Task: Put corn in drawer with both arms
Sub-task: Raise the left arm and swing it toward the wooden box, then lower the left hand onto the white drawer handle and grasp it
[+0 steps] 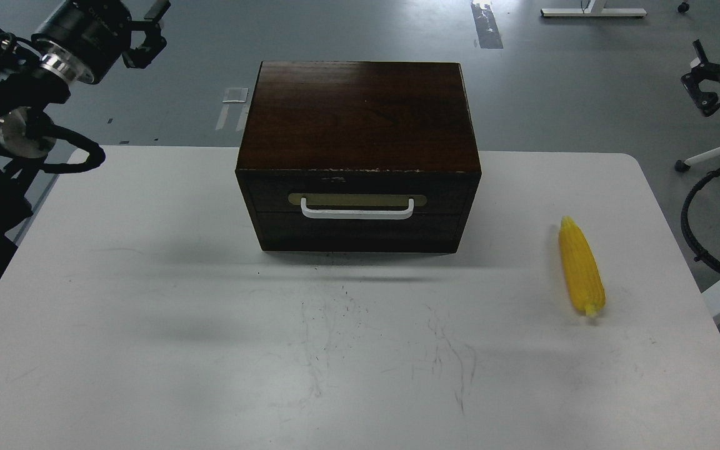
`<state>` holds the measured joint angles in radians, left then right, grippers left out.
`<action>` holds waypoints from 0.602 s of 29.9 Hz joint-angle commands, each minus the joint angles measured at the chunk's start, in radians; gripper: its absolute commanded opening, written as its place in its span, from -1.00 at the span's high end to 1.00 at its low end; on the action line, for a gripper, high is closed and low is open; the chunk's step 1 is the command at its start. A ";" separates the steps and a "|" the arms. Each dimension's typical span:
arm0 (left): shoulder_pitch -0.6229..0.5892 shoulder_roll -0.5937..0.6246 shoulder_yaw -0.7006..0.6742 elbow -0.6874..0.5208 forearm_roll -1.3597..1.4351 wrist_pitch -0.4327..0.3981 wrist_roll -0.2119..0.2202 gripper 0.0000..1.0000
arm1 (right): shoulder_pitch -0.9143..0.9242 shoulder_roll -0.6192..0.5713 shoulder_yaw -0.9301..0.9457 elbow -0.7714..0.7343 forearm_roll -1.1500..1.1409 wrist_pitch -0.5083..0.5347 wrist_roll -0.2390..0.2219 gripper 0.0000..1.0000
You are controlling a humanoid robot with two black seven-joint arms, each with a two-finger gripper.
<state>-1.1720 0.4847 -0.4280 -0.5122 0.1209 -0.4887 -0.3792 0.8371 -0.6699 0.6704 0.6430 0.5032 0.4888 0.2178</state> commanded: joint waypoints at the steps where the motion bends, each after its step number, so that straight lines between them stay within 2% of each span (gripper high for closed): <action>1: -0.060 0.003 0.000 -0.054 0.104 0.000 -0.003 -0.96 | 0.000 -0.008 0.000 -0.002 0.000 0.000 0.000 -1.00; 5: -0.136 -0.001 0.000 -0.162 0.287 0.000 -0.030 -0.95 | 0.000 -0.025 0.000 -0.003 0.000 0.000 0.000 -1.00; 8: -0.155 -0.002 -0.002 -0.262 0.412 0.000 -0.033 -0.94 | 0.000 -0.031 -0.002 -0.005 0.000 0.000 -0.003 -1.00; 13: -0.163 0.000 -0.005 -0.463 0.757 0.000 -0.056 -0.94 | 0.000 -0.039 -0.003 -0.005 0.000 0.000 -0.006 -1.00; 18: -0.158 0.000 0.002 -0.637 1.071 0.000 -0.058 -0.95 | -0.001 -0.053 -0.006 -0.006 0.000 0.000 -0.006 -1.00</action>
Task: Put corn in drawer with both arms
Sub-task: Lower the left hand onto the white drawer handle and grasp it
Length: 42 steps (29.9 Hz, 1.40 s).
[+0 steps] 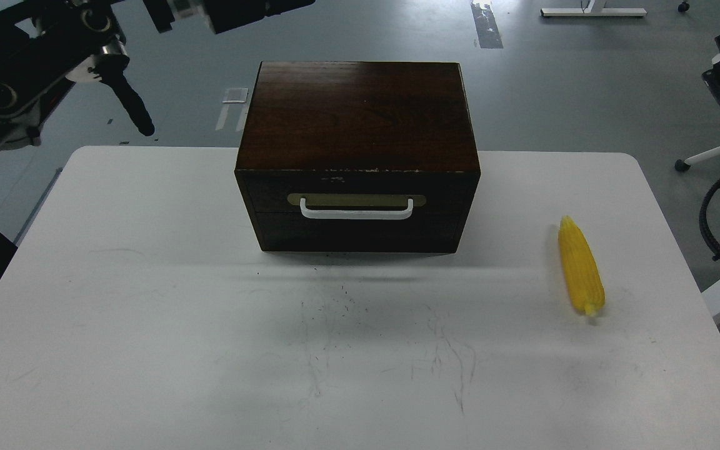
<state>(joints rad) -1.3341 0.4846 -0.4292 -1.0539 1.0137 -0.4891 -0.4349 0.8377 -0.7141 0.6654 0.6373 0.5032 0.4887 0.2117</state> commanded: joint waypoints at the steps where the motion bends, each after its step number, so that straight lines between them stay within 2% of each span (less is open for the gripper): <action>1: 0.004 0.000 0.003 -0.132 0.266 0.000 -0.001 -0.95 | -0.002 -0.013 -0.004 -0.001 -0.002 0.000 0.000 -1.00; 3: 0.000 0.002 0.003 -0.164 0.343 0.000 -0.002 -0.95 | -0.002 -0.016 -0.007 -0.001 -0.002 0.000 -0.002 -1.00; 7: -0.011 -0.004 0.010 -0.308 0.554 0.000 -0.002 -0.95 | -0.003 -0.015 -0.012 0.001 -0.002 0.000 0.000 -1.00; 10: -0.017 -0.011 0.099 -0.356 0.639 0.000 -0.001 -0.95 | -0.003 -0.013 -0.010 0.001 -0.002 0.000 0.003 -1.00; 14: 0.004 -0.014 0.230 -0.347 0.831 0.006 -0.002 -0.94 | -0.005 -0.010 -0.010 0.001 -0.002 0.000 0.006 -1.00; 15: 0.019 -0.017 0.288 -0.339 0.879 0.071 -0.002 -0.93 | -0.005 -0.010 -0.010 0.001 -0.002 0.000 0.006 -1.00; 19: 0.021 -0.020 0.421 -0.305 0.957 0.179 -0.002 -0.83 | -0.012 -0.010 -0.012 -0.008 -0.002 0.000 0.006 -1.00; 23: 0.030 -0.020 0.449 -0.305 1.019 0.184 -0.005 -0.75 | -0.019 -0.005 -0.013 -0.027 -0.002 0.000 0.006 -1.00; 26: 0.027 -0.020 0.449 -0.301 1.029 0.184 -0.004 -0.58 | -0.019 -0.004 -0.012 -0.028 -0.002 0.000 0.008 -1.00; 34: 0.000 -0.061 0.494 -0.264 1.144 0.159 0.002 -0.56 | -0.020 -0.004 -0.012 -0.028 -0.002 0.000 0.008 -1.00; 42: 0.001 -0.060 0.498 -0.222 1.165 0.149 0.007 -0.30 | -0.019 -0.004 -0.013 -0.030 -0.002 0.000 0.008 -1.00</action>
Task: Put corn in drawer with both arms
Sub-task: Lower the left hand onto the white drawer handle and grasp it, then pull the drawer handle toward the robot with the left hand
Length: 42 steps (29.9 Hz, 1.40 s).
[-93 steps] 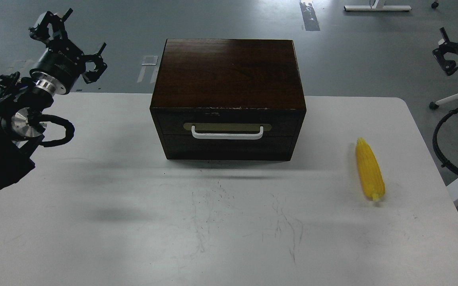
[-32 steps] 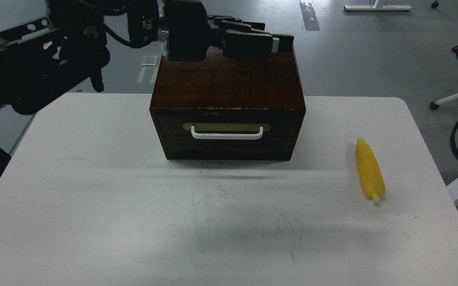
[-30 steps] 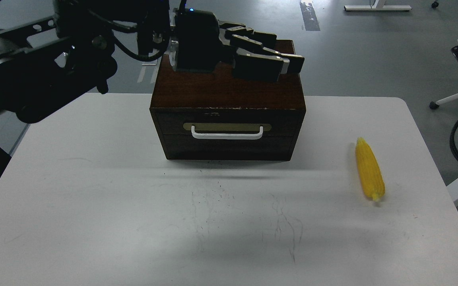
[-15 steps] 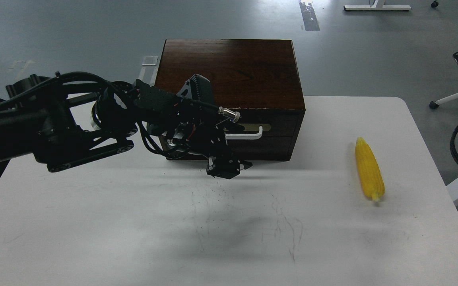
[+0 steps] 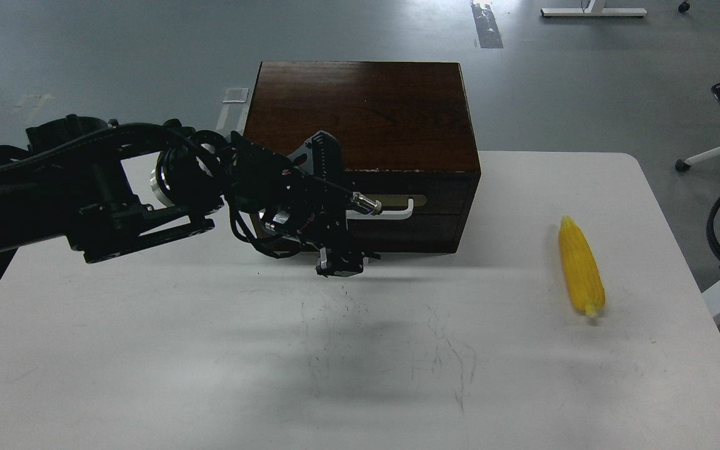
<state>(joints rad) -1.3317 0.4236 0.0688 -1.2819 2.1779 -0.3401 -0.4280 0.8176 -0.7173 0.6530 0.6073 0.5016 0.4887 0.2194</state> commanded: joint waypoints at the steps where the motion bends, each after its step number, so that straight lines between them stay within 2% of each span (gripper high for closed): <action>1: -0.003 0.003 0.000 0.006 0.000 0.000 0.000 -0.30 | 0.002 -0.001 -0.001 -0.001 0.000 0.000 0.000 -1.00; 29: -0.003 0.021 0.040 0.044 0.003 -0.014 -0.006 -0.31 | 0.002 -0.001 0.000 -0.015 -0.001 0.000 0.001 -1.00; 31: -0.004 0.021 0.040 0.044 0.003 -0.014 -0.008 -0.22 | 0.002 -0.001 0.002 -0.015 -0.001 0.000 0.001 -1.00; 34: -0.006 0.021 0.040 0.044 0.003 -0.014 -0.012 0.07 | 0.002 -0.001 0.002 -0.015 -0.001 0.000 0.001 -1.00; 37: -0.006 0.021 0.040 0.042 0.002 -0.014 -0.014 0.16 | 0.002 -0.001 0.000 -0.027 0.000 0.000 0.001 -1.00; 42: -0.007 0.035 0.039 0.021 -0.006 -0.019 -0.021 0.16 | 0.002 -0.001 0.000 -0.029 -0.001 0.000 0.001 -1.00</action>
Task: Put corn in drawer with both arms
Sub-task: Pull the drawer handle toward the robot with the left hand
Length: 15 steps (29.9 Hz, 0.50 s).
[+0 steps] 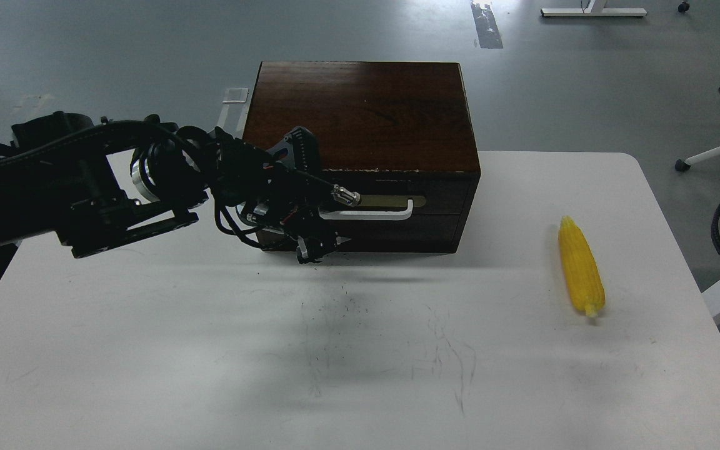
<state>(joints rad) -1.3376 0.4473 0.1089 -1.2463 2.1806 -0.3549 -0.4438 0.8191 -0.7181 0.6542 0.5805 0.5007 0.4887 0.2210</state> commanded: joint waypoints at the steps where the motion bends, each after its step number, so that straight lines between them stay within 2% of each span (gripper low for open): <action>1: 0.000 0.016 -0.002 -0.022 -0.010 -0.007 -0.012 0.16 | 0.000 0.000 -0.001 -0.002 -0.001 0.000 0.000 -1.00; 3: 0.000 0.030 -0.002 -0.050 -0.010 -0.029 -0.035 0.16 | 0.000 0.000 -0.002 -0.002 -0.001 0.000 0.000 -1.00; 15: 0.001 0.100 -0.003 -0.136 -0.018 -0.049 -0.045 0.16 | -0.003 0.000 -0.002 -0.002 -0.001 0.000 0.000 -1.00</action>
<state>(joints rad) -1.3389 0.5292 0.1054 -1.3516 2.1639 -0.3945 -0.4883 0.8180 -0.7181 0.6519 0.5782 0.5001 0.4887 0.2210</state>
